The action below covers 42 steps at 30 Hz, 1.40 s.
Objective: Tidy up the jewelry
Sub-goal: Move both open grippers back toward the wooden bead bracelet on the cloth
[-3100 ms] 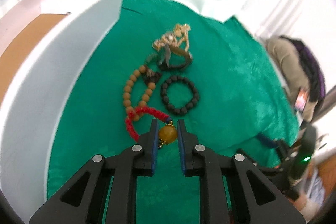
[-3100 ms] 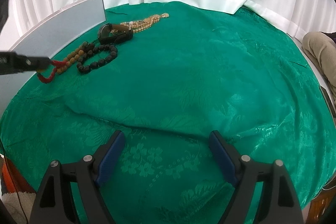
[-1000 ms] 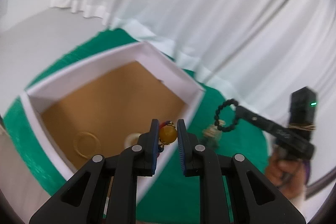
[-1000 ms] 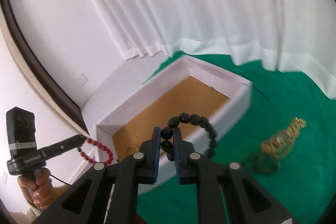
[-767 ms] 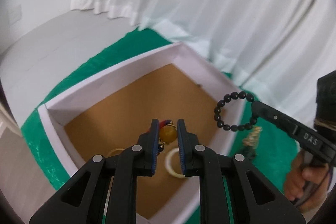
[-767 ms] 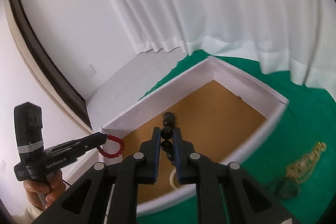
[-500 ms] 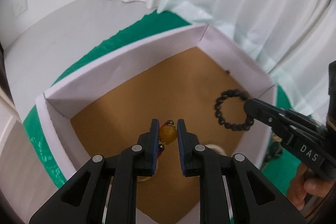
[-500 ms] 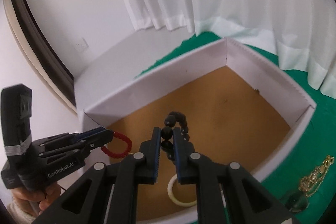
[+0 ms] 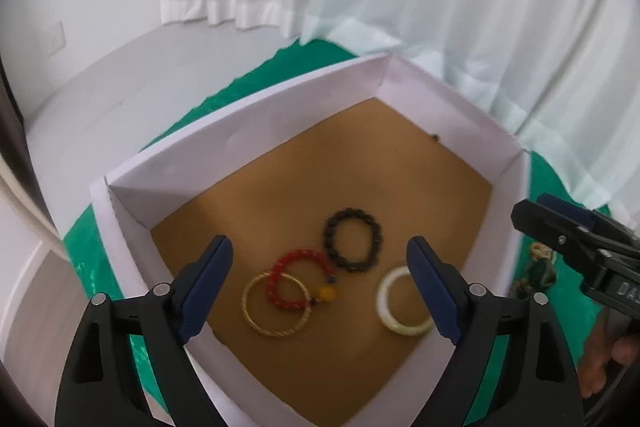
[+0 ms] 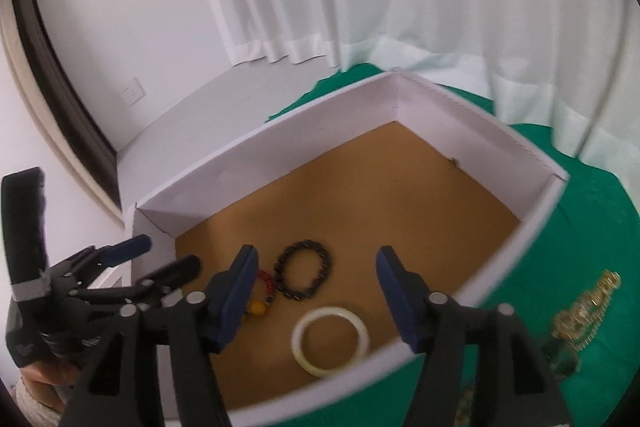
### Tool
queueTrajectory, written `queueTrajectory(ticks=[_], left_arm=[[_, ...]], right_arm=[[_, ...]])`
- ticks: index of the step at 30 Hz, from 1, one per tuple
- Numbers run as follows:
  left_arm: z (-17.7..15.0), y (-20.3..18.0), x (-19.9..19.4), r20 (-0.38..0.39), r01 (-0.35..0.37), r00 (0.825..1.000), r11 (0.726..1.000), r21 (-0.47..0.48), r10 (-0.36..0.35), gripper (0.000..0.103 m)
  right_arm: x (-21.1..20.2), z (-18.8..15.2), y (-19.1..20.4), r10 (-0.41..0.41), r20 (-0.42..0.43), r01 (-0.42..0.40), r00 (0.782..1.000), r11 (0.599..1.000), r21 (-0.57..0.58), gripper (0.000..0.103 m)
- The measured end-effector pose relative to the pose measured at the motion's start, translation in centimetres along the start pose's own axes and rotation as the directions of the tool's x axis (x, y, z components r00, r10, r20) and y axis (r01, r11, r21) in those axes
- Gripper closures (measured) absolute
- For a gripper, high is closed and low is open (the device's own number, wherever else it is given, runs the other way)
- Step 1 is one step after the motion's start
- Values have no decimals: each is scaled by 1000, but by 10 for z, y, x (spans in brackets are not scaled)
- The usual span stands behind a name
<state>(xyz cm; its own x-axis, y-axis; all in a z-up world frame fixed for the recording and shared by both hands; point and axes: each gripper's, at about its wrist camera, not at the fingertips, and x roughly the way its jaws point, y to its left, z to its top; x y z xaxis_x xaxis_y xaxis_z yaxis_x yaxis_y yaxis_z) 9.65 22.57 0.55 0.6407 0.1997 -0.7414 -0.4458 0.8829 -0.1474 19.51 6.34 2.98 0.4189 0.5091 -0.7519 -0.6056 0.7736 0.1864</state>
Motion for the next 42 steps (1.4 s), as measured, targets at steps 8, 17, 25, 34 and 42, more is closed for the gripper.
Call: queueTrajectory(ticks=[8,17,25,34,42], left_arm=[[-45,-70,-46,47,134,989,983,125,-141,7],[-103,-150,-35,-78,271,962,934,233,-260,4],[-150,-185,2,-130,216,975,915,341,-182,4],[-178,-191,45,-184,164,978,903,397,-97,4],[-186,-189,50,-197,143,978,903,405,-66,1]], right_arm=[[-43,-79,-68,-184,-1,184,983,981,63,24],[-87,-193,-122,-372,-77,379,925,916,132,24],[-98,-261,-151,-430,-135,450,893,863,228,24],[-96,-281,-166,-452,-158,479,878,831,283,24],[-94,-290,-163,-461,-160,488,873,832,266,22]])
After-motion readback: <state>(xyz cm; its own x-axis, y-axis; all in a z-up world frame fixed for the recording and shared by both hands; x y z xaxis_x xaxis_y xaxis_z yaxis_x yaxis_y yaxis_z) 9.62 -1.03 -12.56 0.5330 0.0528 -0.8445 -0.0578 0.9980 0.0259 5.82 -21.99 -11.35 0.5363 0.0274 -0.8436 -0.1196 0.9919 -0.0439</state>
